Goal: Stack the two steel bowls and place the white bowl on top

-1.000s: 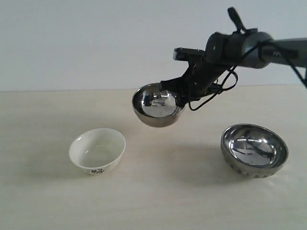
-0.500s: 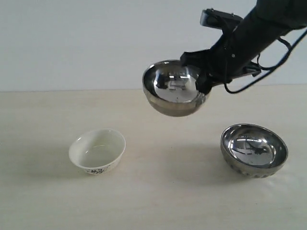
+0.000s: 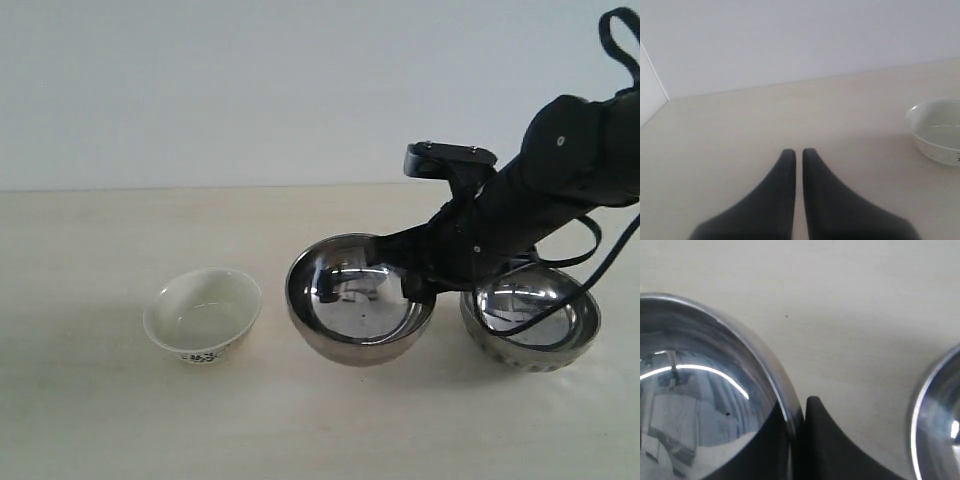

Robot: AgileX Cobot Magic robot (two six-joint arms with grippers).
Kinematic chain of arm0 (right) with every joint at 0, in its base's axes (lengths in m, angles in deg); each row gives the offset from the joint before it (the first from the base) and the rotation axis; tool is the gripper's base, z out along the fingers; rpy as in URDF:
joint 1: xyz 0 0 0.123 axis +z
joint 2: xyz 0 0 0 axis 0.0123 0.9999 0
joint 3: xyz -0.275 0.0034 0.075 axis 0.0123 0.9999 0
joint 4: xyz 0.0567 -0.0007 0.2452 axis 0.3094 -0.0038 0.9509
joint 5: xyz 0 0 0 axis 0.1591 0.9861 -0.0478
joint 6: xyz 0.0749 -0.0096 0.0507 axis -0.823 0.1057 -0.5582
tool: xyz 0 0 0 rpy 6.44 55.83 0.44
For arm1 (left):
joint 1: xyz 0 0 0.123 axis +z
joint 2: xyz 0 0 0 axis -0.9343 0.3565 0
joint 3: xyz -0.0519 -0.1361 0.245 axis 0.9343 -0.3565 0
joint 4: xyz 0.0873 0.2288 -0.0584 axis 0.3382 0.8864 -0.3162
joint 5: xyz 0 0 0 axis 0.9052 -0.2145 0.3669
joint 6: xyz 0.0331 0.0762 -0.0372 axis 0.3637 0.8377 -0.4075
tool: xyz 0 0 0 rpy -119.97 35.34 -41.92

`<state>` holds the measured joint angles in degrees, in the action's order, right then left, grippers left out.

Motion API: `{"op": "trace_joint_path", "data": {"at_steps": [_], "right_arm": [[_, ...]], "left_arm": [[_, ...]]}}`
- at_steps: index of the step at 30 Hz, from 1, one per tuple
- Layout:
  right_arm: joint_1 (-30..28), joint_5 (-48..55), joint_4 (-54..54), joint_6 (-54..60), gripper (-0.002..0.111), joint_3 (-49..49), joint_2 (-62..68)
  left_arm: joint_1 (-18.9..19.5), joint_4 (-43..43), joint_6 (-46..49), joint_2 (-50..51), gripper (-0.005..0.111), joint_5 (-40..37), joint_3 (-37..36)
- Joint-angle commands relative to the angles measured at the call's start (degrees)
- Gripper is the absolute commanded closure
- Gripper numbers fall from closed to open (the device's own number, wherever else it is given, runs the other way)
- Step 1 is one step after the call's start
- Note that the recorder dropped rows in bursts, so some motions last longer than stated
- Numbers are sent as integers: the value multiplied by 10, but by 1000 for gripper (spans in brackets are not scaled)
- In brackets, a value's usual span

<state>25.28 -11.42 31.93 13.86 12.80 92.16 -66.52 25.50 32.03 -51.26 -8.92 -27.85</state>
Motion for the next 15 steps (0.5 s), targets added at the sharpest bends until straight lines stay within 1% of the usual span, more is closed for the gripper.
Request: {"op": "trace_joint_path", "data": {"at_steps": [1,4,9,15], "right_arm": [[13,-26,8,-12,108,2,23],[11,-23,8,-11,108,2,50],[11,-45,8,-7,108,2,84],[12,-77,21,-7,108,-1,97]], "left_arm": [[1,-4,-6,-2,103,4,-2],[1,-4,-6,-2,103,4,-2],[1,-4,-6,-2,103,4,-2],[1,-4,-6,-2,103,4,-2]]}}
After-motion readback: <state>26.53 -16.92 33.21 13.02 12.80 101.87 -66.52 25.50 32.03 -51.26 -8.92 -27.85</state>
